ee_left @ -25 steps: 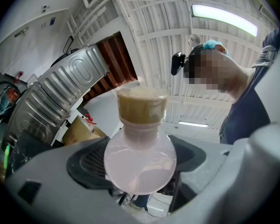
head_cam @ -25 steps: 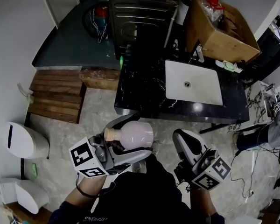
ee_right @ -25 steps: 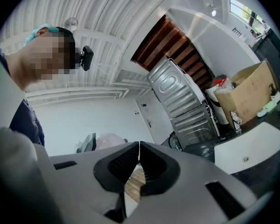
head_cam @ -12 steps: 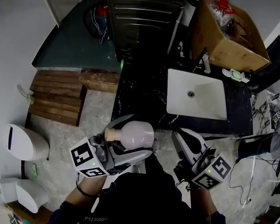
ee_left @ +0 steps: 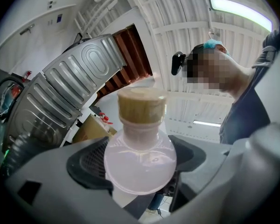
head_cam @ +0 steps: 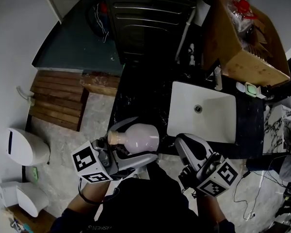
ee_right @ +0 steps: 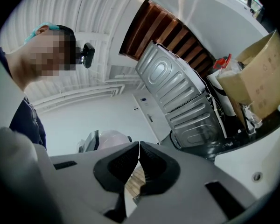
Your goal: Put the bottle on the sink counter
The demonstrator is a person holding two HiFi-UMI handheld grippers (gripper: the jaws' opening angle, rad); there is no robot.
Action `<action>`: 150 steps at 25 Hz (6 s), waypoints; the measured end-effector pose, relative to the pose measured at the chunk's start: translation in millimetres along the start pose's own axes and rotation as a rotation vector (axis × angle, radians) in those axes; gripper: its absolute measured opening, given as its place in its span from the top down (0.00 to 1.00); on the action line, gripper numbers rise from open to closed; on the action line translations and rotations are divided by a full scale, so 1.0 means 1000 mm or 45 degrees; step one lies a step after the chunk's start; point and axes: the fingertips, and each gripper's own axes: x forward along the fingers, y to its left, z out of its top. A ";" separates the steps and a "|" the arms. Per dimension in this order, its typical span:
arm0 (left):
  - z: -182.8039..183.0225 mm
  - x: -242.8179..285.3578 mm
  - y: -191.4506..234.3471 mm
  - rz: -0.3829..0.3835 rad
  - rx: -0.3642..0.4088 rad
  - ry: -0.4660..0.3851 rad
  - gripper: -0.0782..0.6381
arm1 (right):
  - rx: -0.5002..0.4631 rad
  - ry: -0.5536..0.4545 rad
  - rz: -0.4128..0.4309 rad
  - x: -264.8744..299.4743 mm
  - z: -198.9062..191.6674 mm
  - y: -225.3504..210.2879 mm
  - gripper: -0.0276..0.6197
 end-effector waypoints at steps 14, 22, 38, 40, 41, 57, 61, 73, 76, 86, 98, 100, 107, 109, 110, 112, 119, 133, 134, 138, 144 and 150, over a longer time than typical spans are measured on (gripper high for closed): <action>-0.005 0.087 0.108 0.130 0.012 0.040 0.34 | 0.072 0.057 0.034 0.035 0.037 -0.119 0.92; -0.021 0.109 0.168 0.197 0.030 0.127 0.34 | 0.087 0.102 0.027 0.052 0.037 -0.161 0.92; -0.065 0.144 0.288 0.200 0.104 0.400 0.34 | 0.169 0.143 -0.103 0.088 0.004 -0.231 0.91; -0.071 0.149 0.300 0.195 0.113 0.428 0.34 | 0.177 0.153 -0.118 0.090 -0.001 -0.236 0.92; -0.073 0.151 0.306 0.193 0.121 0.443 0.34 | 0.182 0.158 -0.124 0.091 -0.004 -0.238 0.91; -0.131 0.169 0.391 0.202 0.271 0.750 0.34 | 0.223 0.223 -0.183 0.101 -0.032 -0.262 0.92; -0.142 0.177 0.399 0.180 0.319 0.813 0.34 | 0.230 0.233 -0.201 0.100 -0.036 -0.267 0.92; -0.166 0.184 0.425 0.196 0.359 0.949 0.34 | 0.242 0.239 -0.222 0.100 -0.042 -0.276 0.91; -0.170 0.186 0.429 0.201 0.383 0.988 0.34 | 0.245 0.243 -0.228 0.099 -0.043 -0.277 0.92; -0.186 0.188 0.435 0.213 0.408 1.094 0.34 | 0.253 0.244 -0.238 0.096 -0.043 -0.284 0.91; -0.195 0.186 0.439 0.249 0.451 1.184 0.34 | 0.254 0.250 -0.232 0.093 -0.043 -0.284 0.92; -0.195 0.186 0.439 0.255 0.456 1.190 0.34 | 0.254 0.252 -0.234 0.092 -0.043 -0.284 0.91; -0.196 0.186 0.440 0.268 0.461 1.194 0.34 | 0.258 0.255 -0.232 0.089 -0.043 -0.286 0.91; -0.196 0.186 0.440 0.270 0.471 1.195 0.34 | 0.257 0.254 -0.230 0.089 -0.042 -0.286 0.92; -0.197 0.185 0.440 0.270 0.476 1.196 0.34 | 0.257 0.253 -0.229 0.089 -0.042 -0.286 0.92; -0.197 0.186 0.440 0.270 0.487 1.199 0.34 | 0.257 0.253 -0.227 0.088 -0.042 -0.287 0.91; -0.198 0.186 0.439 0.281 0.548 1.195 0.34 | 0.261 0.251 -0.222 0.089 -0.041 -0.286 0.92; -0.199 0.185 0.439 0.293 0.561 1.185 0.34 | 0.267 0.241 -0.222 0.087 -0.038 -0.280 0.92; -0.199 0.186 0.439 0.292 0.563 1.183 0.34 | 0.269 0.241 -0.221 0.087 -0.038 -0.280 0.92; -0.200 0.185 0.438 0.278 0.570 1.189 0.34 | 0.264 0.240 -0.218 0.088 -0.037 -0.277 0.91; -0.199 0.183 0.435 0.256 0.563 1.174 0.33 | 0.276 0.238 -0.220 0.091 -0.037 -0.274 0.91; -0.194 0.180 0.433 0.254 0.574 1.155 0.33 | 0.281 0.229 -0.218 0.095 -0.035 -0.272 0.91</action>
